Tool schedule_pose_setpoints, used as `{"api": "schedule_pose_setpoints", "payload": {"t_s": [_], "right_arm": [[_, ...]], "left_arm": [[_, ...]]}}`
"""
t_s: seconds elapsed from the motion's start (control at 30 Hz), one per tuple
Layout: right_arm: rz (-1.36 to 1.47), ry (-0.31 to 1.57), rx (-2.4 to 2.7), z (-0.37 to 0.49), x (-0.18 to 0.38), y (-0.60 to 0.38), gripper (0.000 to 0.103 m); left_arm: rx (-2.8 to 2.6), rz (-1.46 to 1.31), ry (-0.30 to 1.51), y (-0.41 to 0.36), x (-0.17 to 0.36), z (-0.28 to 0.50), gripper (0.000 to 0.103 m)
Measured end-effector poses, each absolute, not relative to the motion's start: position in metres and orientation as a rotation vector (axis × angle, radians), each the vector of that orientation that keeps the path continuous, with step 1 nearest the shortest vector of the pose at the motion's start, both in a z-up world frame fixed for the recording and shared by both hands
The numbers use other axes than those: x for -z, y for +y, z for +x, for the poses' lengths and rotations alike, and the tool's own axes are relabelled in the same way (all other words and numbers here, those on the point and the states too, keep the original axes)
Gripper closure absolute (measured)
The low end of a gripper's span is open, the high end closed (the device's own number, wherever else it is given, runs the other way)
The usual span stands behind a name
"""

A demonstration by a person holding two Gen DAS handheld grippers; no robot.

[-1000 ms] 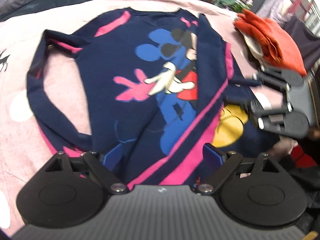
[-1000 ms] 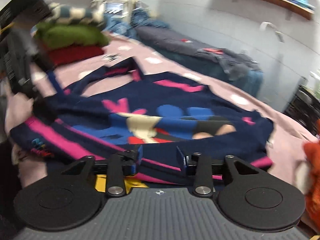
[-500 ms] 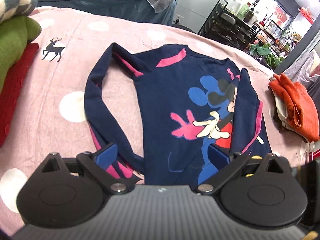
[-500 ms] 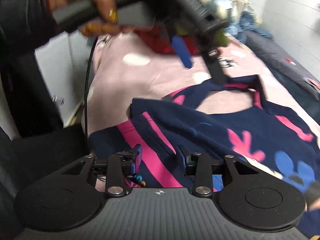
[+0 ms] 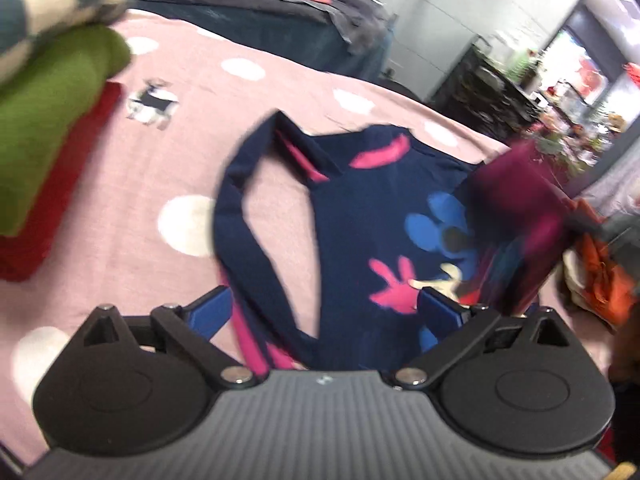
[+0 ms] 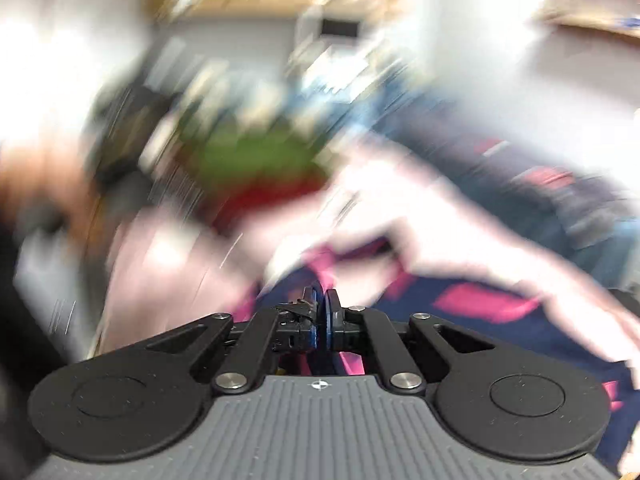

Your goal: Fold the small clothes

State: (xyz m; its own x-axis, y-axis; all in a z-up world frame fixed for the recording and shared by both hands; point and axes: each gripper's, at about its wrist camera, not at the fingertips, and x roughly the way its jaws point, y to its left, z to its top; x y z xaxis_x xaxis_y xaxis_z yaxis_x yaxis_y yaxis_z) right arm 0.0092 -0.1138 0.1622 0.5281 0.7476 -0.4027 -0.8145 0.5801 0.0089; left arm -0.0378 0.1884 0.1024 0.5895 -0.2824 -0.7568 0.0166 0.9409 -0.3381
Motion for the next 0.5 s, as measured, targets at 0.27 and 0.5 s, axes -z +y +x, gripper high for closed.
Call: {"api": "schedule_pose_setpoints", "payload": {"t_s": [0.27,0.5], "right_arm": [[-0.355,0.318,-1.068,-0.050,-0.124,-0.075,0.096],[-0.354,0.582,-1.176,-0.101,-0.053,-0.058,0.080]], "left_arm": [[0.060,-0.329,0.932,0.211,-0.099,-0.043,0.002],[0.141,-0.335,0.991,0.204,-0.091,-0.044,0.002]]}}
